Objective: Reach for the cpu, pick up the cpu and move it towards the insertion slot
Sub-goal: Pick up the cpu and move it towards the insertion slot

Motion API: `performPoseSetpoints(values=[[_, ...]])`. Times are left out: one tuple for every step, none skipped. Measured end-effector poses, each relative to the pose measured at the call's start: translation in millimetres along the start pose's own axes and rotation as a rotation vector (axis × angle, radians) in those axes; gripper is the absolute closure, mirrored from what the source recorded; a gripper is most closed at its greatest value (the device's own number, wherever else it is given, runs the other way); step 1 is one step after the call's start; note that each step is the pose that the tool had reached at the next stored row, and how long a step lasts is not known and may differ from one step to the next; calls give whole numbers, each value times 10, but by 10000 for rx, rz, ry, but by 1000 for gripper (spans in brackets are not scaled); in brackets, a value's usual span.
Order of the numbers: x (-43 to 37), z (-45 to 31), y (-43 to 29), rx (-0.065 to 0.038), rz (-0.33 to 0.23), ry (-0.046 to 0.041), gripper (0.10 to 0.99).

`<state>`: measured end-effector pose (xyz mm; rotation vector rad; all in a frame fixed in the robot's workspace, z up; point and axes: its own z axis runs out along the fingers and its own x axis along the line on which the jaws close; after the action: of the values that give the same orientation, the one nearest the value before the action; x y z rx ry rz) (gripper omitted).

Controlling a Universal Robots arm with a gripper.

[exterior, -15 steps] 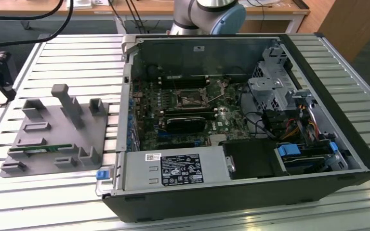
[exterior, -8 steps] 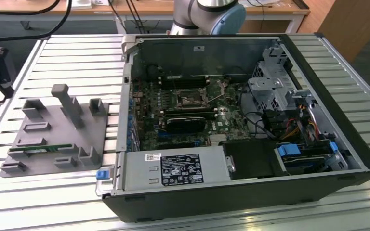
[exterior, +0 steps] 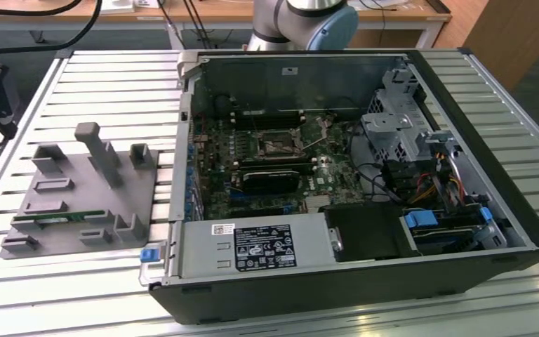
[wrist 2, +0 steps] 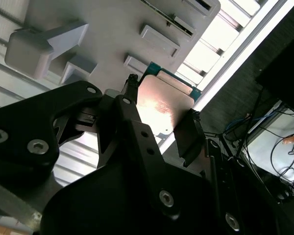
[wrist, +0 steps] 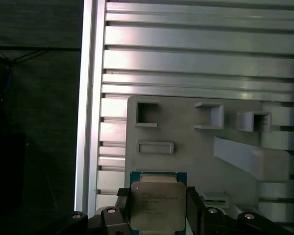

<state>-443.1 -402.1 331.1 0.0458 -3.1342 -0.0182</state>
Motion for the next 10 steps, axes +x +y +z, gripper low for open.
performPoseSetpoints(values=[[0, -7, 0, 1, 0, 1, 545], [0, -13, 0, 0, 0, 0, 545], [0, -20, 0, 1, 0, 0, 545], [0, -25, 0, 0, 0, 0, 545], [0, -33, 1, 1, 0, 2, 545], [0, -41, 1, 0, 0, 1, 545], [0, -50, 1, 1, 0, 0, 545], [0, -60, 1, 1, 0, 2, 545], [0, -71, 1, 0, 0, 1, 545], [0, -80, 1, 1, 0, 1, 545]])
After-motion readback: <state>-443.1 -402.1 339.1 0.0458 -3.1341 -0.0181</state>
